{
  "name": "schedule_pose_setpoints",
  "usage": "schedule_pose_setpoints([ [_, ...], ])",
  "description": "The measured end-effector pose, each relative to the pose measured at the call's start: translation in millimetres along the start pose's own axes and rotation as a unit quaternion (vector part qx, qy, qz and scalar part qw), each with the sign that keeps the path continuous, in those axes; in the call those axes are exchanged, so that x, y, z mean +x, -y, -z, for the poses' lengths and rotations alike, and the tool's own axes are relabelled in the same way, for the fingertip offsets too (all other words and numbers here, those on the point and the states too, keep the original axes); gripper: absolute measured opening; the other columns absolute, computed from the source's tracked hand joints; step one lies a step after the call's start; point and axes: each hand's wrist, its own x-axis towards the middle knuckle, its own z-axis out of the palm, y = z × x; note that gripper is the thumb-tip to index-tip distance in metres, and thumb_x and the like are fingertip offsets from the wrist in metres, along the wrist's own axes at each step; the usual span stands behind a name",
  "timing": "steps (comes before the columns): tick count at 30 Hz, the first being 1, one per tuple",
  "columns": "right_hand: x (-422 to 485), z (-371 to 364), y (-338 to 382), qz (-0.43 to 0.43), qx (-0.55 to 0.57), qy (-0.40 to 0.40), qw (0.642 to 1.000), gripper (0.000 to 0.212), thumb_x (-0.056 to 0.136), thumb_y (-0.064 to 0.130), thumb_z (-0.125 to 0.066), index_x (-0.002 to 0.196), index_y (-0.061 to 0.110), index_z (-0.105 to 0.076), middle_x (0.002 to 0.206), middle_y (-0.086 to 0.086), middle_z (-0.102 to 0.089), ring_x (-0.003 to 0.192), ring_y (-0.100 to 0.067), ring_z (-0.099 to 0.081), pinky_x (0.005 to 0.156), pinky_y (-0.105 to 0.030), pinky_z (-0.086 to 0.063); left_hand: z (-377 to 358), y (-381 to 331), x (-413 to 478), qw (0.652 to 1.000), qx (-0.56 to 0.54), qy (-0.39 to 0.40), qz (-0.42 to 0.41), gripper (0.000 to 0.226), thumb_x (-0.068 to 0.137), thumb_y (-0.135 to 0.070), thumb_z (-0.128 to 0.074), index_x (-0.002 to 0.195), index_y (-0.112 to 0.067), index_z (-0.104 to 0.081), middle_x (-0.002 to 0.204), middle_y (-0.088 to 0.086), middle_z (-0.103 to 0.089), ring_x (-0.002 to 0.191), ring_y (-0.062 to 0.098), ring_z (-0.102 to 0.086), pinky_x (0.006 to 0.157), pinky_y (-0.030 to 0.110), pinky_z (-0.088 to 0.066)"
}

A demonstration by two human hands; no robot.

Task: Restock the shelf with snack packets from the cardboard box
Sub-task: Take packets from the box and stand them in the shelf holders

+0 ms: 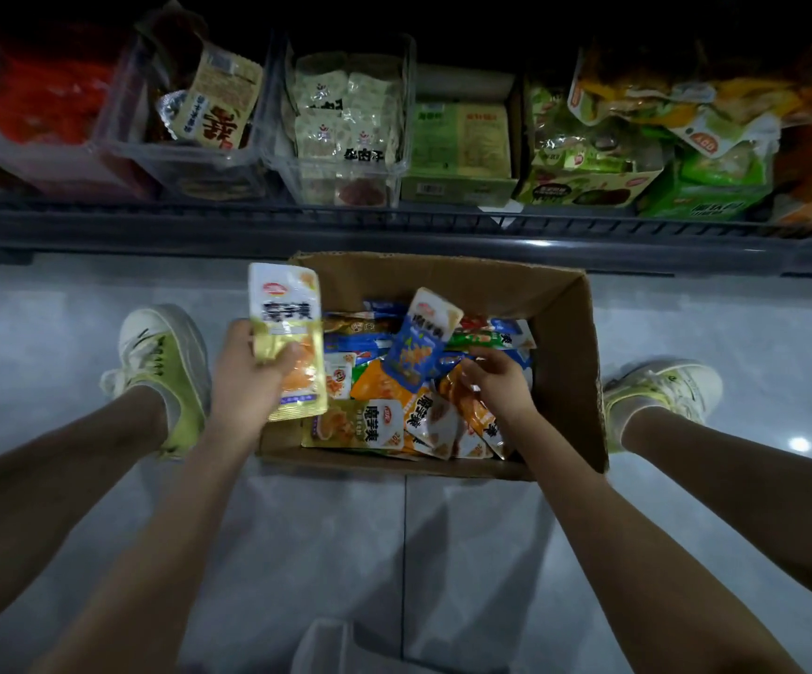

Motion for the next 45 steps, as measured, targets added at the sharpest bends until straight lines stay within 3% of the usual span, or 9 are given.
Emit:
schedule_pose_setpoints([
  [3, -2.1, -11.5, -15.0, -0.032, 0.001, -0.012, 0.999, 0.019, 0.092, 0.011, -0.061, 0.111, 0.01, -0.059, 0.099, -0.006, -0.065, 0.09, -0.021, -0.063, 0.081, -0.036, -0.054, 24.4, 5.6, 0.5, 0.991, -0.118, -0.051, 0.041, 0.02, 0.089, -0.005, -0.063, 0.095, -0.019, -0.051, 0.101, 0.007, -0.065, 0.081, 0.018, -0.067, 0.075, 0.038, -0.057],
  [7, -8.4, -36.6, -26.1, -0.042, -0.008, 0.053, 0.998, 0.009, 0.089, 0.006, -0.065, 0.095, 0.01, -0.061, 0.081, 0.0, -0.061, 0.073, -0.015, -0.058, 0.059, -0.023, -0.049, 35.0, 10.3, -3.0, 0.981, -0.176, -0.065, 0.058, 0.018, 0.089, 0.001, -0.06, 0.096, -0.013, -0.051, 0.089, -0.001, -0.063, 0.057, -0.001, -0.065, 0.048, 0.02, -0.053],
  [14, 2.0, -58.2, -29.2, -0.138, -0.021, 0.15, 0.979, 0.033, 0.084, -0.012, -0.061, 0.116, -0.005, -0.059, 0.084, -0.013, -0.068, 0.07, -0.027, -0.059, 0.05, -0.028, -0.044, 27.0, 25.6, -4.7, 0.979, -0.185, -0.055, 0.07, 0.023, 0.087, 0.002, -0.063, 0.104, -0.01, -0.054, 0.101, 0.009, -0.067, 0.08, 0.018, -0.066, 0.063, 0.031, -0.058],
  [19, -2.8, -69.3, -29.7, -0.127, -0.09, 0.184, 0.971, 0.013, 0.084, -0.012, -0.062, 0.095, -0.006, -0.063, 0.058, -0.005, -0.066, 0.04, -0.005, -0.058, 0.036, -0.017, -0.041, 15.5, 29.4, -7.3, 0.982, -0.168, -0.052, 0.063, 0.033, 0.086, 0.0, -0.065, 0.117, 0.001, -0.053, 0.109, 0.017, -0.066, 0.09, 0.03, -0.067, 0.073, 0.043, -0.057],
  [24, -9.7, -58.7, -18.0, -0.089, -0.082, 0.171, 0.978, 0.01, 0.09, 0.017, -0.066, 0.09, 0.007, -0.066, 0.086, -0.008, -0.069, 0.075, -0.021, -0.066, 0.071, -0.035, -0.058, 10.7, 28.8, -11.2, 0.985, -0.157, -0.041, 0.056, 0.025, 0.087, 0.002, -0.062, 0.101, -0.018, -0.055, 0.094, -0.008, -0.064, 0.08, 0.011, -0.064, 0.063, 0.028, -0.054],
  [28, -20.5, -20.7, 3.6, -0.06, 0.023, 0.167, 0.984, 0.016, 0.09, 0.013, -0.064, 0.101, 0.001, -0.066, 0.101, -0.018, -0.068, 0.091, -0.028, -0.062, 0.094, -0.046, -0.049, 13.3, 25.6, -19.8, 0.99, -0.131, -0.048, 0.022, 0.027, 0.087, 0.005, -0.06, 0.101, -0.016, -0.054, 0.096, -0.005, -0.062, 0.084, 0.011, -0.06, 0.058, 0.01, -0.048],
  [33, -39.9, 18.5, 16.0, -0.037, 0.044, 0.261, 0.964, 0.021, 0.088, 0.003, -0.06, 0.08, 0.015, -0.075, 0.078, -0.003, -0.073, 0.067, -0.014, -0.066, 0.061, -0.025, -0.05, 13.8, 20.5, -29.2, 0.999, -0.045, 0.008, 0.002, 0.03, 0.087, 0.001, -0.061, 0.11, -0.014, -0.051, 0.092, -0.006, -0.061, 0.09, 0.019, -0.06, 0.058, 0.014, -0.049],
  [40, -58.8, 10.5, 39.3, -0.004, 0.039, 0.34, 0.94, 0.013, 0.082, 0.008, -0.064, 0.093, 0.004, -0.07, 0.085, -0.009, -0.072, 0.073, -0.019, -0.067, 0.065, -0.025, -0.054, 11.4, -17.2, -33.6, 0.985, 0.072, 0.151, -0.043, 0.034, 0.087, -0.005, -0.064, 0.119, -0.015, -0.054, 0.106, -0.002, -0.06, 0.093, 0.018, -0.057, 0.071, 0.025, -0.042],
  [45, -65.1, -9.1, 43.2, 0.031, 0.022, 0.292, 0.956, 0.076, 0.056, 0.048, -0.089, 0.089, -0.013, -0.057, 0.087, -0.017, -0.043, 0.083, -0.027, -0.039, 0.073, -0.04, -0.032, 13.8, -27.5, -31.5, 0.969, -0.012, 0.247, 0.021, 0.021, 0.089, -0.004, -0.06, 0.098, -0.023, -0.057, 0.093, -0.001, -0.066, 0.085, 0.019, -0.062, 0.072, 0.029, -0.047],
])
